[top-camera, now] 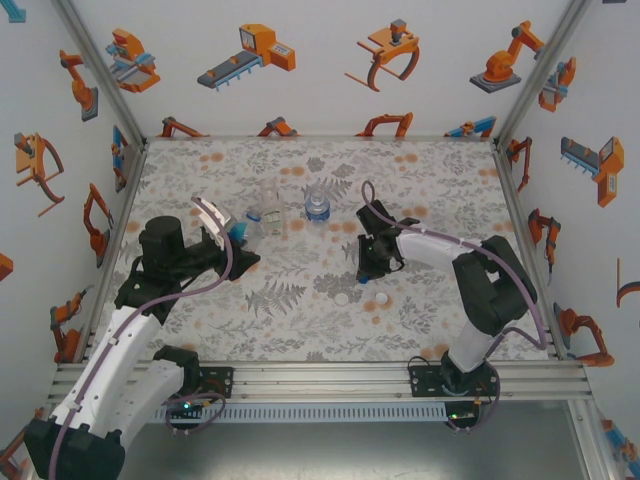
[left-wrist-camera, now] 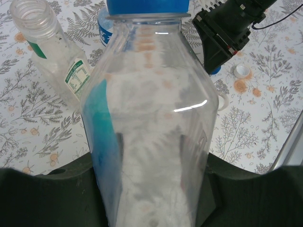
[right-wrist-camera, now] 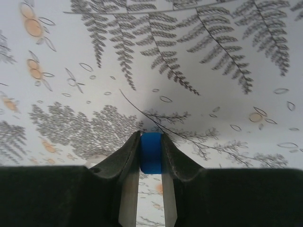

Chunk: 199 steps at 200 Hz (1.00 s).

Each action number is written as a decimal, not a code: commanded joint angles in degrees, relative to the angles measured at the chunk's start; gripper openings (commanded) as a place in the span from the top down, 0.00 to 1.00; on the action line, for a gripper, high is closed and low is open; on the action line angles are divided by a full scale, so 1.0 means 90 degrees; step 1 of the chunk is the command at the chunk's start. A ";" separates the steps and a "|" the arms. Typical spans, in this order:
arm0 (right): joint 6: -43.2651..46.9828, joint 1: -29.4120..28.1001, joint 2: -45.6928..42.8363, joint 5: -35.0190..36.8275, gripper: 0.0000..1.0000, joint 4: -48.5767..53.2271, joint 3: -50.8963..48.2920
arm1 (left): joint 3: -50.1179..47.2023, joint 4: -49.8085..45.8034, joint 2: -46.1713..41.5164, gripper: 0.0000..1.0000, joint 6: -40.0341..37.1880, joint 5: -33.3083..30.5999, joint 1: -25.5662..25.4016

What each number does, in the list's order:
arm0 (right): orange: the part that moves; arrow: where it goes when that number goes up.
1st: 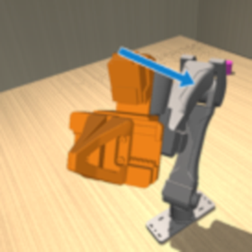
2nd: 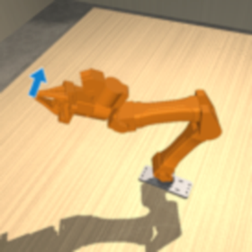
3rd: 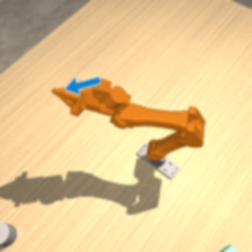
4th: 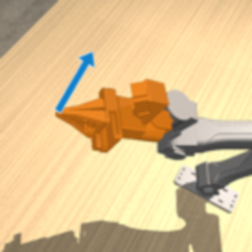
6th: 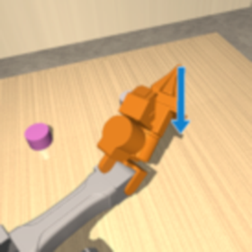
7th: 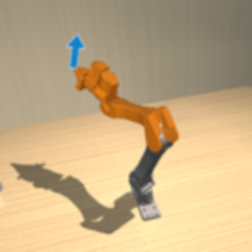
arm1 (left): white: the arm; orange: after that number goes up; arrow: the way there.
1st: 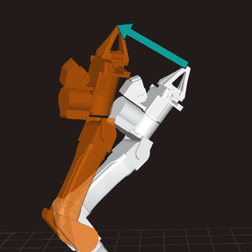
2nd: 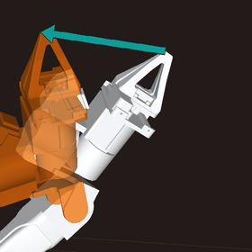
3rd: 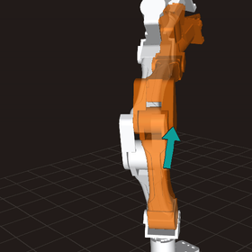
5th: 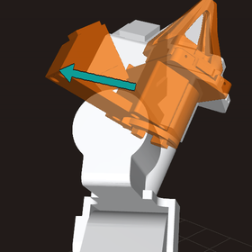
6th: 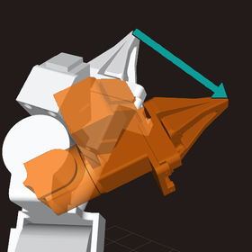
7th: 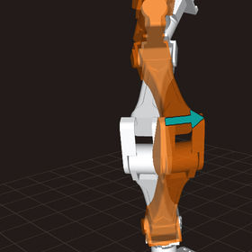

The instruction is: Screw on the bottle caps

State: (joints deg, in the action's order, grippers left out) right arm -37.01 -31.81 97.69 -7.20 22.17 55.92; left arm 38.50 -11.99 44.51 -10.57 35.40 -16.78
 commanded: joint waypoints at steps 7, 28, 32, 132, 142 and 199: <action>-0.0485 0.0307 0.0015 -0.0936 0.76 -0.1164 -0.0450 | 0.0179 0.0030 0.0008 0.97 0.0064 0.0134 0.0019; -0.0885 0.0591 0.0012 -0.1571 0.76 -0.2332 -0.0900 | 0.0175 0.0038 0.0014 0.97 0.0064 0.0133 0.0018; -0.0977 0.0666 0.0029 -0.1681 0.76 -0.2566 -0.0999 | 0.0183 0.0036 0.0009 0.97 0.0065 0.0134 0.0018; -0.0579 0.1484 -0.0891 -0.0675 0.56 -0.0904 -0.1629 | 0.0204 0.0053 0.0113 0.97 0.0090 0.0193 0.0021; -0.0520 0.1442 -0.0960 -0.0544 0.56 -0.0738 -0.1490 | 0.0203 0.0037 0.0108 0.97 0.0090 0.0197 0.0018; -0.0209 0.0648 -0.0697 0.0603 0.47 0.0481 -0.0211 | 0.0195 0.0037 0.0096 0.97 0.0082 0.0170 0.0018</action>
State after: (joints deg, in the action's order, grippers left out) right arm -41.71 -22.92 89.60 -9.21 18.39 48.82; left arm 38.52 -11.99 45.63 -10.55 35.62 -16.78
